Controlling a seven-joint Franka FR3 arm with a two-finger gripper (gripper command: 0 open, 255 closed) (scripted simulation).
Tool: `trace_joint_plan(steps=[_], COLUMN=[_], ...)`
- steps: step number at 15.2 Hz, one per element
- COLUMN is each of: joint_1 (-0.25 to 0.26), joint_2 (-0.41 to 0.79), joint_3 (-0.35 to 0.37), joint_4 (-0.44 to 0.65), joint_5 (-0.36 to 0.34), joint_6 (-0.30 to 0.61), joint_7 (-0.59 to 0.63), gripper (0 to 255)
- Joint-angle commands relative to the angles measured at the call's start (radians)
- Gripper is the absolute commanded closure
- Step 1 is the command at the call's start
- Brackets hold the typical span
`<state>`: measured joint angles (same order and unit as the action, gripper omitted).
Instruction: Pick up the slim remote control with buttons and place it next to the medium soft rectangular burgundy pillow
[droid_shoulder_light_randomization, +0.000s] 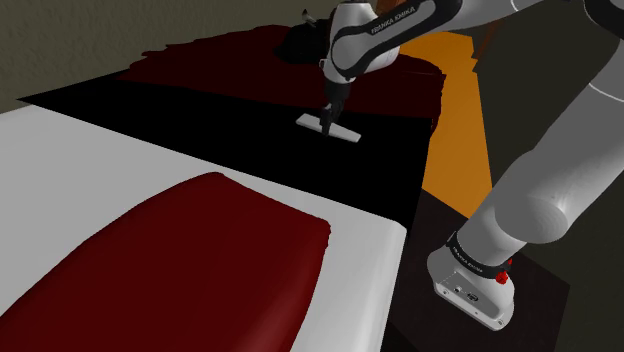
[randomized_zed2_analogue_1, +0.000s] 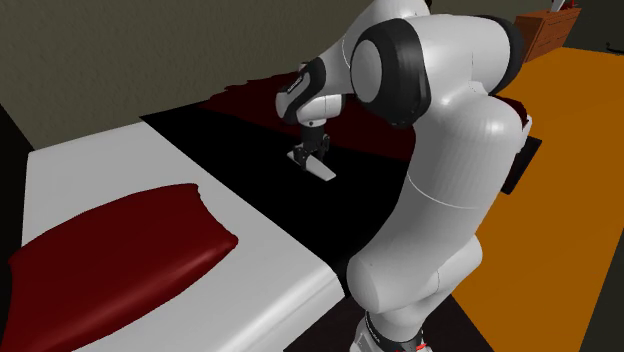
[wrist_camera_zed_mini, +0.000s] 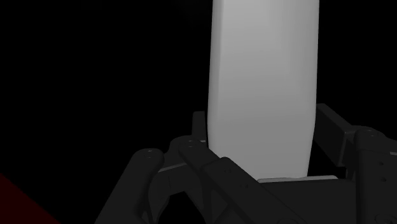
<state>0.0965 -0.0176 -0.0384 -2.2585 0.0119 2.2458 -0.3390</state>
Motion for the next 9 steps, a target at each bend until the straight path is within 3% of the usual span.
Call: trace_joint_plan(steps=[1, 9], joint_1=[0.000, 0.000], joint_2=[-0.016, -0.064], joint_3=[0.000, 0.001], joint_4=[0.010, 0.069], joint_5=[-0.001, -0.004], joint_6=[-0.026, -0.133], joint_7=[0.001, 0.004], gripper=[255, 255])
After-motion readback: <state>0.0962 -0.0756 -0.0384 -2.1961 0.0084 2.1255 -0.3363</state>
